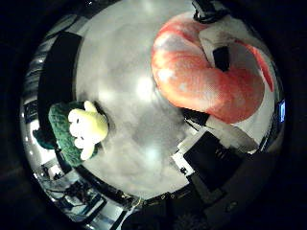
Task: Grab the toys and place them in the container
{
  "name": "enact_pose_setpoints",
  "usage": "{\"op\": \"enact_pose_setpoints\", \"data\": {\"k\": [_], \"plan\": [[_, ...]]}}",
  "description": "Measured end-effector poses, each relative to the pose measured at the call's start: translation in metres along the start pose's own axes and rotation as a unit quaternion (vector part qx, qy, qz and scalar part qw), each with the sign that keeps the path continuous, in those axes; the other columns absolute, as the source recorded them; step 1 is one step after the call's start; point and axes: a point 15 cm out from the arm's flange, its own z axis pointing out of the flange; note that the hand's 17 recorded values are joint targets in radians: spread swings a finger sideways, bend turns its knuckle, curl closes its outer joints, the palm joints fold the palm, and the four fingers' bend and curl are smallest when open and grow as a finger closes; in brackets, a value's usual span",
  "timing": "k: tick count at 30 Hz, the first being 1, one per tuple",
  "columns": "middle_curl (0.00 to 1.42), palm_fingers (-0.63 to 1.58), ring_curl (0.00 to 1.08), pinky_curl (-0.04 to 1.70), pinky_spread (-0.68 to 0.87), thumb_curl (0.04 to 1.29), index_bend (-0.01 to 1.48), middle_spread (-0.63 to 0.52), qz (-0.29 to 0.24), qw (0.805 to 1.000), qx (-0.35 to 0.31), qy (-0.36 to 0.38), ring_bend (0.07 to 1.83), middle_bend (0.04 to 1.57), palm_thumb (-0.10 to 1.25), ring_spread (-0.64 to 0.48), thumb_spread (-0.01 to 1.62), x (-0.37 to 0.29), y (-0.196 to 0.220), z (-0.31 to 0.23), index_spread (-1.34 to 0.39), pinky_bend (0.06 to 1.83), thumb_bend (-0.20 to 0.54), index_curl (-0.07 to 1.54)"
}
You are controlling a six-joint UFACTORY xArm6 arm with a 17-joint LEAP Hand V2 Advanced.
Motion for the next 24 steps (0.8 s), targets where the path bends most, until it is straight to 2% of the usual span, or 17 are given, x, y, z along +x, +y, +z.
{"op": "enact_pose_setpoints", "data": {"k": [6, 12, 18, 24], "plan": [[0.43, 0.45, 0.08, 0.18, 0.34, 0.41, 1.27, -0.31, 0.005, 0.999, 0.030, 0.015, 0.17, 0.55, 1.08, -0.03, 0.83, 0.012, -0.004, -0.052, -0.41, 0.18, -0.020, 0.61], [0.43, 0.44, 0.08, 0.18, 0.34, 0.41, 1.28, -0.32, -0.009, 0.998, 0.051, 0.021, 0.17, 0.56, 1.08, -0.03, 0.83, -0.010, 0.004, -0.117, -0.41, 0.18, -0.021, 0.60], [0.44, 0.44, 0.09, 0.18, 0.34, 0.41, 1.29, -0.32, -0.042, 0.996, 0.076, 0.009, 0.17, 0.56, 1.08, -0.03, 0.83, -0.079, 0.016, -0.191, -0.41, 0.18, -0.021, 0.59], [0.45, 0.45, 0.09, 0.18, 0.34, 0.42, 1.30, -0.32, -0.085, 0.992, 0.088, -0.042, 0.17, 0.56, 1.09, -0.03, 0.84, -0.182, 0.033, -0.261, -0.40, 0.18, -0.020, 0.59]]}}
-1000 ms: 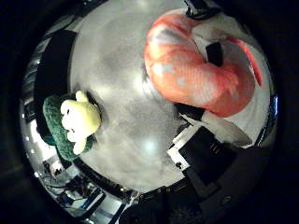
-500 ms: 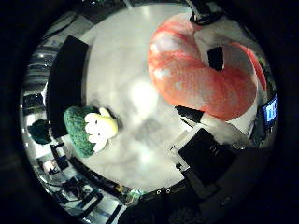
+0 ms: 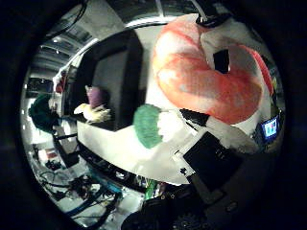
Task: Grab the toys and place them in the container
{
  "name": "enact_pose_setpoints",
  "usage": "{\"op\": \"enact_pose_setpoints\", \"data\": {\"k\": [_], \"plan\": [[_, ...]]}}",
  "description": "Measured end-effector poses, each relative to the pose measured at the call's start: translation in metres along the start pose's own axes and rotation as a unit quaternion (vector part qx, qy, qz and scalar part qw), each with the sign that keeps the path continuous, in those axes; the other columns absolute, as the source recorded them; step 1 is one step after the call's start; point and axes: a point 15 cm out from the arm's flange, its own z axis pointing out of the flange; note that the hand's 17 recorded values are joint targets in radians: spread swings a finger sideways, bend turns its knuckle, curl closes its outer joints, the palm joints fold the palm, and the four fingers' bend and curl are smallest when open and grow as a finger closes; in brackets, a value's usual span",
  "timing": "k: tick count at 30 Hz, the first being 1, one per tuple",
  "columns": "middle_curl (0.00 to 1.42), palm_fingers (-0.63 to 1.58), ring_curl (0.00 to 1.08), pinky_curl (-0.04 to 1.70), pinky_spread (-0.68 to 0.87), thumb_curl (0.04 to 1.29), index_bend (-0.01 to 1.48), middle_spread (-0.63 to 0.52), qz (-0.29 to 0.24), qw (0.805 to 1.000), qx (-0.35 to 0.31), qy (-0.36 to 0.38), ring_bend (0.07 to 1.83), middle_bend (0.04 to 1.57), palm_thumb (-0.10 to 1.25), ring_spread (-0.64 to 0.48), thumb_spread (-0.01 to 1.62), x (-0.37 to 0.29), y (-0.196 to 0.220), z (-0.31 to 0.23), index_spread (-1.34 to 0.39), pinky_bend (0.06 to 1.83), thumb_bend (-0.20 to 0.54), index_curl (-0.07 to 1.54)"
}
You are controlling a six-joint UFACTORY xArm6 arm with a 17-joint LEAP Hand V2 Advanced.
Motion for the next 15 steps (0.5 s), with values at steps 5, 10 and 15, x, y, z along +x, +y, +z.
{"op": "enact_pose_setpoints", "data": {"k": [5, 10, 15], "plan": [[0.45, 0.47, 0.10, 0.17, 0.34, 0.42, 1.29, -0.33, -0.035, 0.999, 0.015, -0.027, 0.18, 0.57, 1.08, -0.05, 0.84, -0.095, -0.013, -0.031, -0.40, 0.18, -0.021, 0.58], [0.45, 0.48, 0.11, 0.17, 0.33, 0.42, 1.27, -0.34, -0.084, 0.995, 0.021, -0.040, 0.19, 0.56, 1.07, -0.07, 0.85, -0.180, -0.023, -0.036, -0.40, 0.18, -0.023, 0.57], [0.40, 0.21, 0.20, 0.25, 0.34, 0.42, 0.67, -0.21, -0.106, 0.991, 0.043, -0.073, 0.39, 0.38, 1.05, -0.06, 0.90, -0.244, -0.042, -0.021, -0.46, 0.39, -0.024, 0.43]]}}
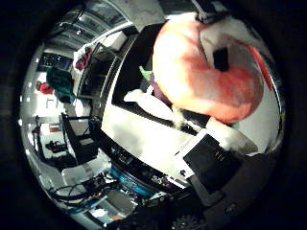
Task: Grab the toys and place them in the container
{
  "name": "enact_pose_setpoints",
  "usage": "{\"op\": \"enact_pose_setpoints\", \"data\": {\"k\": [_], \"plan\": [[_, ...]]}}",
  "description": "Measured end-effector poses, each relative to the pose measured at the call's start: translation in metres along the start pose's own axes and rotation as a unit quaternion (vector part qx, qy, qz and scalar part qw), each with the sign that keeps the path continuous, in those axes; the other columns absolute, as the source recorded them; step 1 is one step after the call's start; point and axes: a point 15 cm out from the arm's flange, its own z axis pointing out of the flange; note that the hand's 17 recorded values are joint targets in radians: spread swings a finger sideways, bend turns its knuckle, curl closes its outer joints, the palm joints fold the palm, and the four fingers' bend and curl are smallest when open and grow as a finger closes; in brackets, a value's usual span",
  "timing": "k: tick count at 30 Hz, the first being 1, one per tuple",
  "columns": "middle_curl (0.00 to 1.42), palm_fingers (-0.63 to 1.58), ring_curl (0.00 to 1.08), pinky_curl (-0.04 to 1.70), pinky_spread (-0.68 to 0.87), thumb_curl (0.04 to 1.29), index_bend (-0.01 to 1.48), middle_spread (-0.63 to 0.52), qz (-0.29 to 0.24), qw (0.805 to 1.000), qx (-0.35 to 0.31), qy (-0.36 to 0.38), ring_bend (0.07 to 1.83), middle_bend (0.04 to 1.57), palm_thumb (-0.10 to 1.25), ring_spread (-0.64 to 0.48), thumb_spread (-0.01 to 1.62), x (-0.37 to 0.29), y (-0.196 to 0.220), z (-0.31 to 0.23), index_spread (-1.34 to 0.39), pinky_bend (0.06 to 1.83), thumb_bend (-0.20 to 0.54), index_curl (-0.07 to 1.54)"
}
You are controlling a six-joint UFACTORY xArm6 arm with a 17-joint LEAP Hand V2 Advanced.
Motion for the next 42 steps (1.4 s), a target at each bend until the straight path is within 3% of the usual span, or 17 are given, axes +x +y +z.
{"op": "enact_pose_setpoints", "data": {"k": [2, 6, 14, 19, 31, 42], "plan": [[0.36, 0.12, 0.22, 0.28, 0.37, 0.42, 0.35, -0.11, -0.010, 1.000, -0.006, -0.007, 0.46, 0.27, 0.99, 0.00, 0.91, -0.017, -0.002, 0.009, -0.48, 0.52, -0.036, 0.31], [0.33, 0.04, 0.24, 0.32, 0.40, 0.40, 0.12, 0.01, -0.027, 0.999, -0.025, -0.010, 0.52, 0.18, 0.89, 0.09, 0.87, -0.036, 0.000, 0.028, -0.48, 0.64, -0.047, 0.24], [0.33, 0.01, 0.24, 0.32, 0.42, 0.40, 0.15, 0.07, -0.019, 0.999, -0.040, -0.004, 0.53, 0.23, 0.85, 0.16, 0.85, -0.019, 0.006, 0.028, -0.47, 0.69, -0.031, 0.21], [0.34, 0.04, 0.23, 0.29, 0.41, 0.40, 0.17, 0.05, 0.015, 0.999, -0.032, 0.008, 0.47, 0.26, 0.84, 0.16, 0.86, 0.035, 0.018, 0.010, -0.44, 0.62, -0.029, 0.24], [0.34, 0.08, 0.22, 0.27, 0.39, 0.36, 0.15, 0.04, 0.155, 0.985, -0.071, 0.018, 0.40, 0.27, 0.74, 0.16, 0.93, 0.183, 0.132, 0.012, -0.38, 0.53, -0.028, 0.26], [0.33, 0.13, 0.22, 0.26, 0.39, 0.36, 0.16, 0.04, 0.227, 0.970, -0.082, 0.009, 0.32, 0.26, 0.75, 0.16, 0.95, 0.217, 0.251, 0.076, -0.37, 0.46, -0.026, 0.28]]}}
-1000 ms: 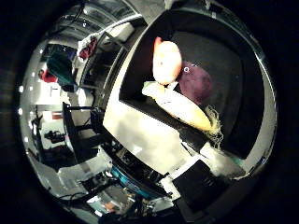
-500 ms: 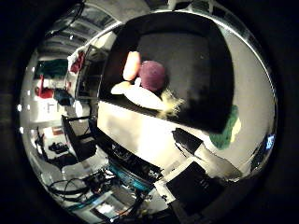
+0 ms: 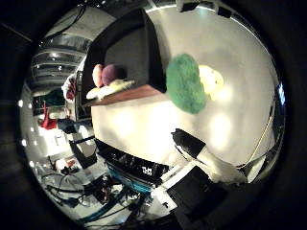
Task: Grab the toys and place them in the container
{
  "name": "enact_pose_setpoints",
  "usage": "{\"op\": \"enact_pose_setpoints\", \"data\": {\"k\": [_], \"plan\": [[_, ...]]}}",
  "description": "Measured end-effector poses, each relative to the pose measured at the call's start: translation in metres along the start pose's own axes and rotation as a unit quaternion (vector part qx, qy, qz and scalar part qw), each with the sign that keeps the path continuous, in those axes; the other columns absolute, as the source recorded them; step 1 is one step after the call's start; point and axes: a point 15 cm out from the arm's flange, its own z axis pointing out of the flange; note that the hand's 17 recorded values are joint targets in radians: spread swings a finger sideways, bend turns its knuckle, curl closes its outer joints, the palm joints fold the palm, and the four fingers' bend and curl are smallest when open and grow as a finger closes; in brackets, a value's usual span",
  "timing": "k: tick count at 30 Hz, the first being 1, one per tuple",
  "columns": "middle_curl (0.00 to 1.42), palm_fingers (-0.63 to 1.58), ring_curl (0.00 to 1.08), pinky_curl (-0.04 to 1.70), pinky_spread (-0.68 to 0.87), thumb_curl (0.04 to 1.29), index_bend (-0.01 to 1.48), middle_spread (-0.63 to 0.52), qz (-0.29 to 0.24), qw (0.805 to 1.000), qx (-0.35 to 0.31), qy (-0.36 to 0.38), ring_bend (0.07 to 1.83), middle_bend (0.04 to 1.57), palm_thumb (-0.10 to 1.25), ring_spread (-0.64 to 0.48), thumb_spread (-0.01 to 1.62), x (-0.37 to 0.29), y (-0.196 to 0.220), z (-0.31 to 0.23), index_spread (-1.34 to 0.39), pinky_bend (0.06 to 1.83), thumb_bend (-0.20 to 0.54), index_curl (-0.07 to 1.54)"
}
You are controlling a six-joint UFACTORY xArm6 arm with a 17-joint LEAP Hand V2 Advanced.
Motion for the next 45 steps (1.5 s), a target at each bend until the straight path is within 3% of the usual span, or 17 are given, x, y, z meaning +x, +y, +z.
{"op": "enact_pose_setpoints", "data": {"k": [11, 21, 29, 45], "plan": [[0.33, 0.13, 0.24, 0.27, 0.39, 0.37, 0.15, 0.04, -0.005, 0.998, -0.025, -0.053, 0.30, 0.24, 0.74, 0.17, 0.94, -0.019, 0.004, 0.027, -0.36, 0.44, -0.029, 0.27], [0.32, 0.06, 0.25, 0.29, 0.39, 0.36, 0.14, 0.09, -0.039, 0.997, -0.041, -0.058, 0.31, 0.20, 0.72, 0.18, 0.95, -0.039, -0.035, 0.051, -0.33, 0.48, -0.024, 0.25], [0.32, 0.04, 0.25, 0.30, 0.39, 0.35, 0.15, 0.11, -0.037, 0.997, -0.044, -0.059, 0.32, 0.20, 0.73, 0.18, 0.96, -0.029, -0.069, 0.069, -0.33, 0.49, -0.025, 0.25], [0.33, 0.05, 0.26, 0.30, 0.39, 0.34, 0.15, 0.10, -0.040, 0.993, -0.088, -0.069, 0.32, 0.20, 0.74, 0.19, 0.96, -0.027, -0.075, 0.122, -0.32, 0.49, -0.026, 0.25]]}}
